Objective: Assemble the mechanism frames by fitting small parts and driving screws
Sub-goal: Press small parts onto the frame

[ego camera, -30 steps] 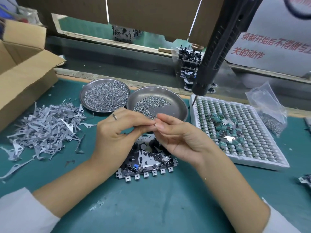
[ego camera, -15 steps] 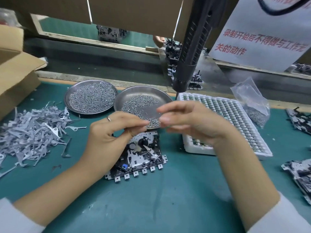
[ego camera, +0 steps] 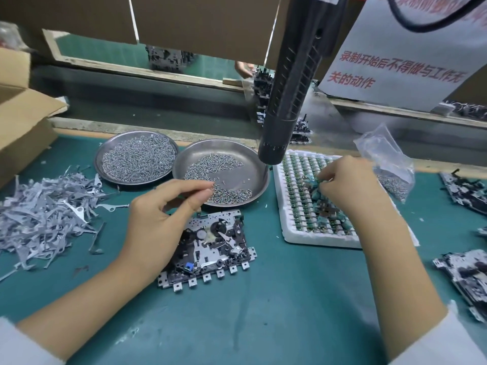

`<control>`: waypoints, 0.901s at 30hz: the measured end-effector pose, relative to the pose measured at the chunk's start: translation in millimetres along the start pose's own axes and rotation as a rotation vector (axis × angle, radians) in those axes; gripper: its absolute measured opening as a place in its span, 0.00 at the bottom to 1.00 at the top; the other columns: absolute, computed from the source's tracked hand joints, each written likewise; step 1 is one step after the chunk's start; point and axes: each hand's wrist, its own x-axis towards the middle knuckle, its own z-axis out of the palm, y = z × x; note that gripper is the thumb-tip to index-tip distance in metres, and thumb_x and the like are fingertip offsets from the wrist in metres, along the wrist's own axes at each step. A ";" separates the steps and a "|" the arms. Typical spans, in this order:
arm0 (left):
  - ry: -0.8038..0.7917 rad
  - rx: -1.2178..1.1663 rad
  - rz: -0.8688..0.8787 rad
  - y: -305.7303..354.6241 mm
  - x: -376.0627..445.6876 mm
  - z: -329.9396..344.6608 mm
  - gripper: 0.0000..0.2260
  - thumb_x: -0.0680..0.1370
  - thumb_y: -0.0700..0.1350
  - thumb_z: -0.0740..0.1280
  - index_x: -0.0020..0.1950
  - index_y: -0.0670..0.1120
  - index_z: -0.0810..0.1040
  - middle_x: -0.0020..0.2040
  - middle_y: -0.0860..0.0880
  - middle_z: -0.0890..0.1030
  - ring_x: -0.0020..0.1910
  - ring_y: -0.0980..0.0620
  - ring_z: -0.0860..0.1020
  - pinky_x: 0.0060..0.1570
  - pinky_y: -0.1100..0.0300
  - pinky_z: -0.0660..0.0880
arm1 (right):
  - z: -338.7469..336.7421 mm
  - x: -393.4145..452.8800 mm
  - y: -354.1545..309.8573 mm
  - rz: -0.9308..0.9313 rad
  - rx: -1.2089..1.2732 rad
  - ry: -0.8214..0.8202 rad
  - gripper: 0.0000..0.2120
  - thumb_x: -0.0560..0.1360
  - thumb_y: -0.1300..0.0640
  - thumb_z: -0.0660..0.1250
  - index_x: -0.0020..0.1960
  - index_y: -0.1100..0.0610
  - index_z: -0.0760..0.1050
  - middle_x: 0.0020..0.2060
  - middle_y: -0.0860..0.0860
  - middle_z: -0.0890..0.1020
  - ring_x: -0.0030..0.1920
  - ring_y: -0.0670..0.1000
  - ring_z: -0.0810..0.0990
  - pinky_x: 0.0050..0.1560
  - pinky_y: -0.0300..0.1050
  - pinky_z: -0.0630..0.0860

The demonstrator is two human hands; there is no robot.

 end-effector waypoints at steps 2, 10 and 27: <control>-0.004 -0.003 -0.003 -0.6 -0.1 0.4 0.08 0.72 0.46 0.70 0.48 0.56 0.83 0.44 0.59 0.84 0.44 0.62 0.80 0.47 0.72 0.72 | 2.2 1.0 1.3 -0.003 -0.017 -0.013 0.07 0.71 0.69 0.66 0.44 0.67 0.83 0.41 0.65 0.83 0.41 0.61 0.80 0.40 0.49 0.79; -0.010 -0.005 -0.015 0.3 -0.7 0.2 0.09 0.71 0.49 0.70 0.49 0.59 0.82 0.45 0.58 0.84 0.46 0.58 0.81 0.49 0.71 0.73 | 5.0 5.1 4.1 0.007 0.086 -0.001 0.12 0.73 0.65 0.69 0.56 0.60 0.81 0.49 0.58 0.82 0.39 0.51 0.74 0.40 0.38 0.69; -0.002 -0.040 -0.067 7.8 -2.6 1.2 0.07 0.70 0.47 0.71 0.47 0.55 0.83 0.43 0.53 0.84 0.43 0.54 0.81 0.47 0.67 0.76 | -20.3 -20.6 -8.0 -0.080 0.692 -0.084 0.12 0.76 0.65 0.67 0.46 0.50 0.84 0.31 0.46 0.82 0.31 0.41 0.78 0.35 0.28 0.72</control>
